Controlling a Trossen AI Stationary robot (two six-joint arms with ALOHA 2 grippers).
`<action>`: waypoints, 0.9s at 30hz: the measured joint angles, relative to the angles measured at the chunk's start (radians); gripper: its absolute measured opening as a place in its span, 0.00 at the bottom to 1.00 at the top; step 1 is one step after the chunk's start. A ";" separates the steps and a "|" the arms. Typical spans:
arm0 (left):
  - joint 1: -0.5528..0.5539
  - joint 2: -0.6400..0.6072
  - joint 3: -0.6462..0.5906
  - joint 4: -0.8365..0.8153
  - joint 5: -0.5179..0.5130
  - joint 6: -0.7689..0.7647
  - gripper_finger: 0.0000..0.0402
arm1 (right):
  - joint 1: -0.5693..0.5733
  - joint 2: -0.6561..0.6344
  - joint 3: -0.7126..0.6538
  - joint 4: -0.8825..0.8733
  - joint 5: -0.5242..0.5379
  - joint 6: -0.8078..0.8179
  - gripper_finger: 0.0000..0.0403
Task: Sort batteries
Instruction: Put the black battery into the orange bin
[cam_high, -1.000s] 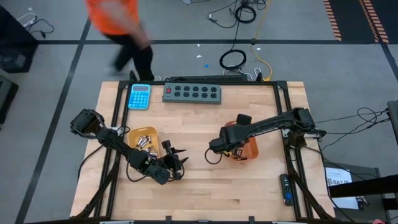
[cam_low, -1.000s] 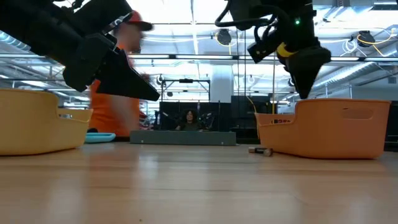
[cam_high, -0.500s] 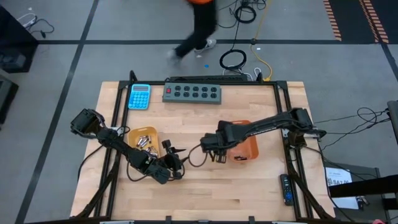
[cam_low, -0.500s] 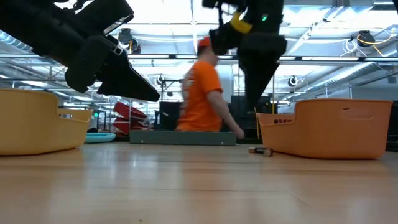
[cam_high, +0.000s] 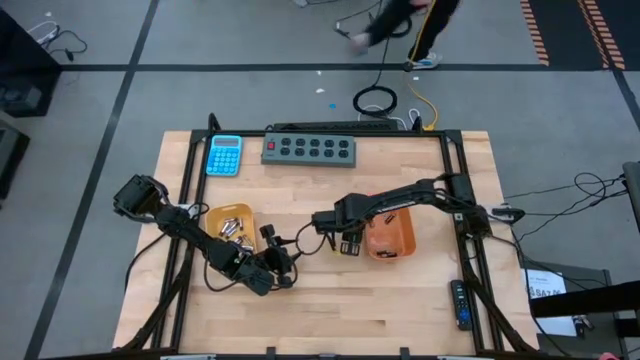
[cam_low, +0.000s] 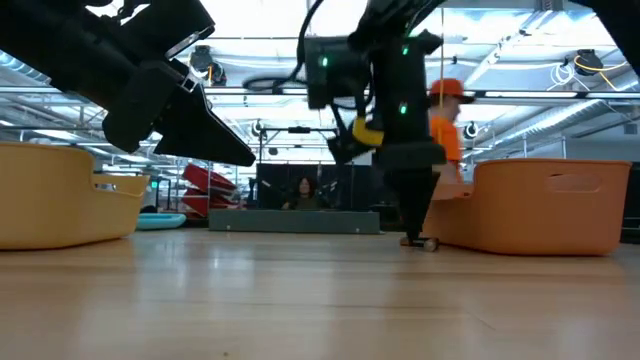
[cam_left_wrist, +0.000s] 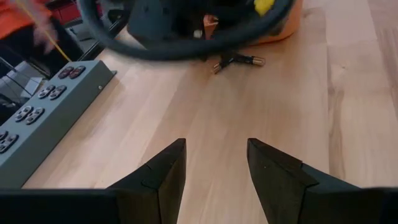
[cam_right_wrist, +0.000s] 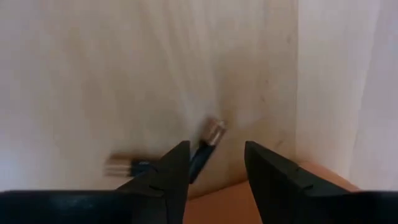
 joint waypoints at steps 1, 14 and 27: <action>0.000 0.000 0.000 -0.003 0.000 0.000 0.45 | -0.007 0.010 0.000 -0.001 -0.001 0.000 0.35; 0.000 0.000 0.000 -0.006 0.002 -0.001 0.45 | -0.030 0.092 0.008 0.038 -0.055 -0.076 0.04; -0.001 0.000 0.000 -0.001 0.027 -0.010 0.45 | 0.056 -0.250 0.010 -0.117 0.242 0.085 0.01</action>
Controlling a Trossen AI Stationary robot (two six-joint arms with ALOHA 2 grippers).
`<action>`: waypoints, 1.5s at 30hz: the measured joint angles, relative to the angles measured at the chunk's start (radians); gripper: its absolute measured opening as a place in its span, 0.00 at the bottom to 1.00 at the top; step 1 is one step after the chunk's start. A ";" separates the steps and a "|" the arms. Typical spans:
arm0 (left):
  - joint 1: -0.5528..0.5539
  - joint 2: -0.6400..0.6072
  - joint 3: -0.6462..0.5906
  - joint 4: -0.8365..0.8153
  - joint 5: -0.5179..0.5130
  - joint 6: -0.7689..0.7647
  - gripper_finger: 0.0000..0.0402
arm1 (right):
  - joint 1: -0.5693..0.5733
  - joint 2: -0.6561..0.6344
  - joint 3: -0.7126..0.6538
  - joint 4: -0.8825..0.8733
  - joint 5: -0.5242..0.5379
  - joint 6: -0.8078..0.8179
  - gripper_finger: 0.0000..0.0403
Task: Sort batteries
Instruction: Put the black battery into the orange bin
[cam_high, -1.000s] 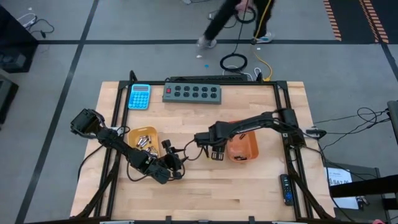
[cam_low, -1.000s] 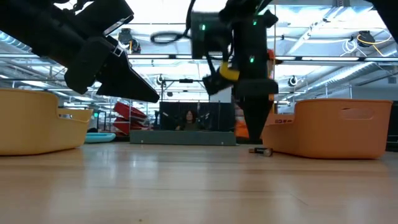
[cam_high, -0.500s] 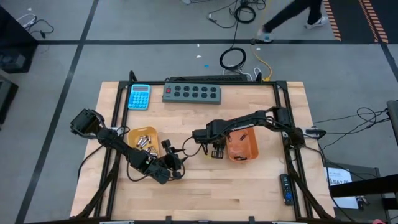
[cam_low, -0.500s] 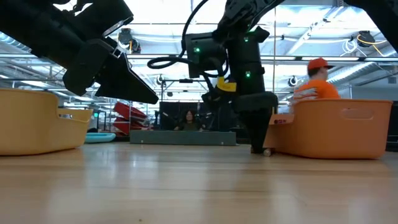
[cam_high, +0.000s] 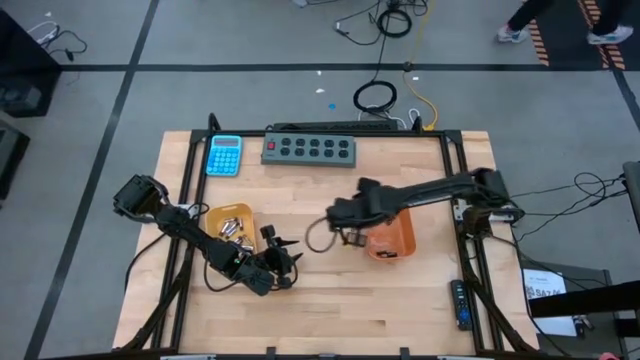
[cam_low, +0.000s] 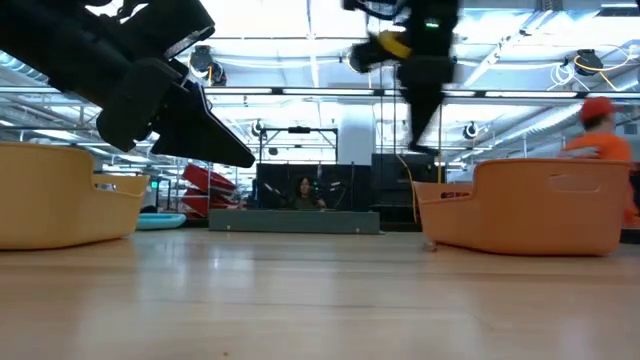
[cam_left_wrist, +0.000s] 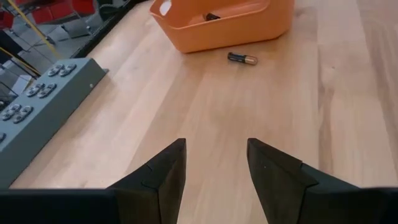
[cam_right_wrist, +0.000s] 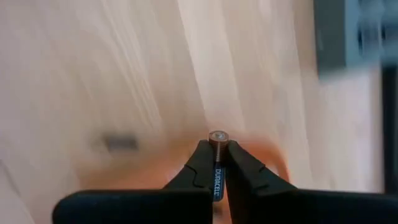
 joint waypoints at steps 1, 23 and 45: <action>-0.003 0.000 0.000 -0.001 0.004 -0.005 0.45 | 0.006 -0.024 -0.024 -0.037 0.008 0.033 0.00; 0.025 0.000 0.000 0.002 0.019 -0.016 0.45 | 0.098 -0.134 -0.220 0.263 -0.163 0.088 0.46; 0.023 0.000 0.000 -0.006 0.029 -0.022 0.45 | 0.139 0.322 0.070 0.006 -0.126 -0.353 0.35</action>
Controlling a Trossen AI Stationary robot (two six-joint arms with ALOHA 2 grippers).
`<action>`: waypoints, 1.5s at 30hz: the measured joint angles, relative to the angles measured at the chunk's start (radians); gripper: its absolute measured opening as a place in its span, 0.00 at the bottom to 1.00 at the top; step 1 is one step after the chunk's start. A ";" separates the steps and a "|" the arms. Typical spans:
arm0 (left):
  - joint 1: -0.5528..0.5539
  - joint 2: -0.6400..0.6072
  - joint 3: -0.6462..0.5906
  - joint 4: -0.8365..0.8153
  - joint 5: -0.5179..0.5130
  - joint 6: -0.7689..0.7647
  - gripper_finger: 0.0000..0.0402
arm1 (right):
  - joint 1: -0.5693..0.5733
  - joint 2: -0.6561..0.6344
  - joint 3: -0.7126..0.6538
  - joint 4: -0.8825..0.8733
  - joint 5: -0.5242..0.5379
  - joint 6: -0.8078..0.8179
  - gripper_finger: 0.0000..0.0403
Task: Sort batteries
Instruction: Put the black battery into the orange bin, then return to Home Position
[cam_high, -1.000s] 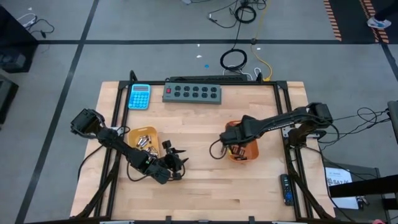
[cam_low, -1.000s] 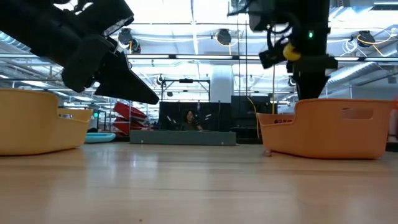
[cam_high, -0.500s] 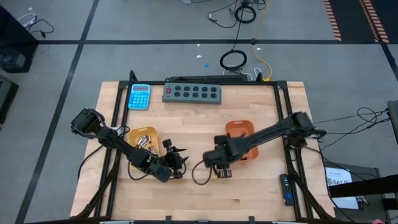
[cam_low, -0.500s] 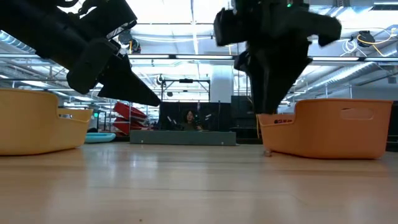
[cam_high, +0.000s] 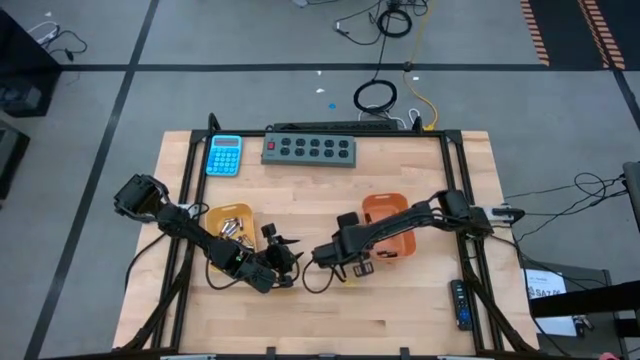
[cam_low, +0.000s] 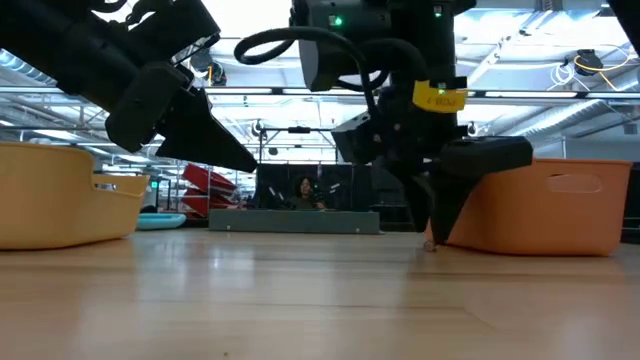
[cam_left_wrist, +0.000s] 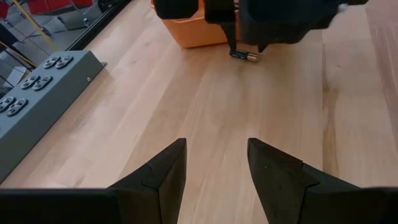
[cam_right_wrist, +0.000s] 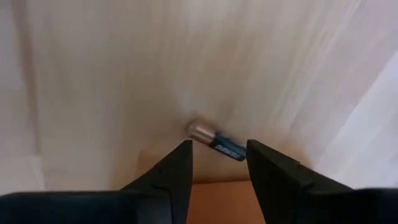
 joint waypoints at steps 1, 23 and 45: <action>0.000 0.000 0.000 0.000 0.000 0.000 0.45 | 0.001 0.000 0.000 0.000 0.000 -0.016 0.35; -0.002 0.000 0.000 0.001 0.011 0.002 0.45 | 0.003 0.029 -0.003 0.055 0.037 -0.347 0.01; -0.271 -0.338 -0.081 -0.259 -0.285 -0.119 0.45 | -0.039 -0.866 -0.730 0.374 0.096 0.369 0.21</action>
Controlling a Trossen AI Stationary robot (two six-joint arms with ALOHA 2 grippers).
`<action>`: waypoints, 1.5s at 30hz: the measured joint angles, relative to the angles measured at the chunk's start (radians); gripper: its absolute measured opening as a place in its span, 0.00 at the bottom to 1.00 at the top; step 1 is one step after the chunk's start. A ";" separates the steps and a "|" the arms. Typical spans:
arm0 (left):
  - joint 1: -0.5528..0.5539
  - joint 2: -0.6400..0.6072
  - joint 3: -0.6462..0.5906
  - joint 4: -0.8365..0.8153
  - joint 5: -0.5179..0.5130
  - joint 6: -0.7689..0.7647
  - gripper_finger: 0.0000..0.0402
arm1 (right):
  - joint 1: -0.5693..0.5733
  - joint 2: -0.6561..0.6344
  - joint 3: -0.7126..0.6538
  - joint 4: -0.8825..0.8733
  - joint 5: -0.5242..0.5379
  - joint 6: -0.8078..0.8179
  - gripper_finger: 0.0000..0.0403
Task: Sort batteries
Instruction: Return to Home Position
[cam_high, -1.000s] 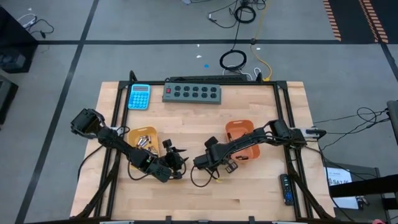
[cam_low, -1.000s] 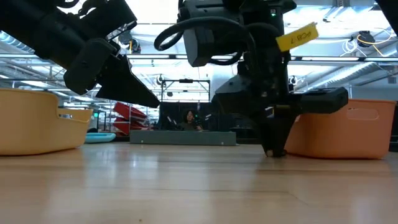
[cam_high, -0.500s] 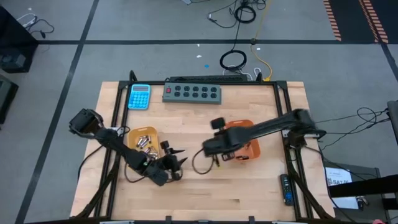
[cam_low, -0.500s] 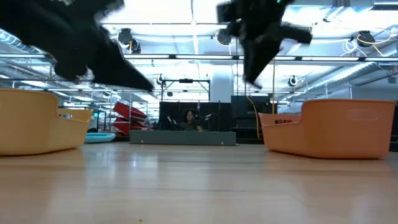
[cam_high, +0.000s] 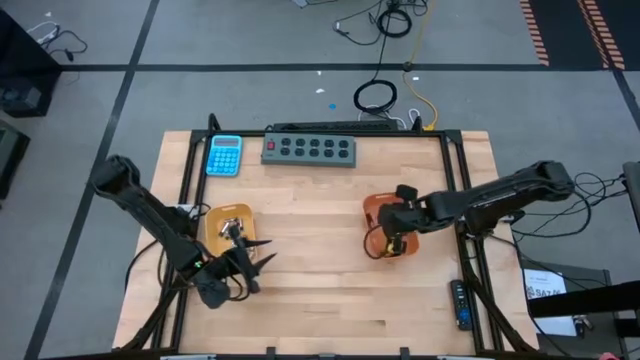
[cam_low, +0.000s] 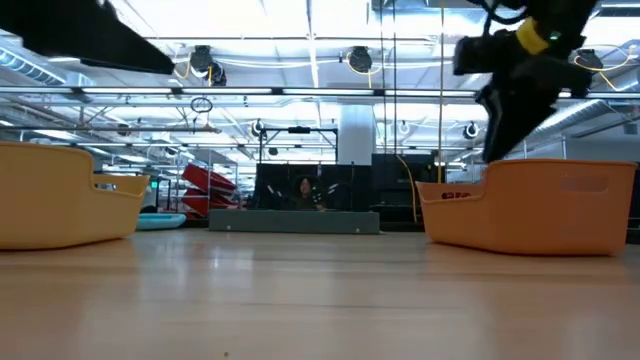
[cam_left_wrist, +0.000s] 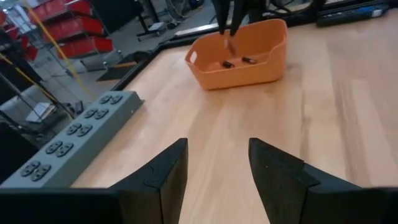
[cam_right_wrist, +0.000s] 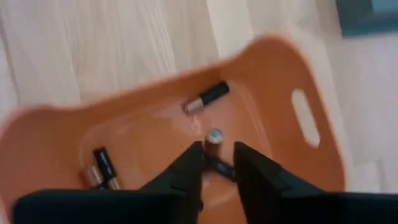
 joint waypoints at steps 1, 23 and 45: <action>-0.007 -0.008 -0.005 -0.007 0.001 -0.004 0.45 | 0.001 -0.022 -0.006 -0.006 -0.004 0.009 0.25; -0.110 -0.391 -0.149 -0.283 -0.077 -0.164 0.26 | -0.140 -0.544 -0.523 1.124 -0.046 -0.293 0.28; 0.530 -0.810 -0.260 -0.010 0.542 0.438 0.05 | -0.626 -0.801 -0.636 1.283 -0.454 -0.384 0.01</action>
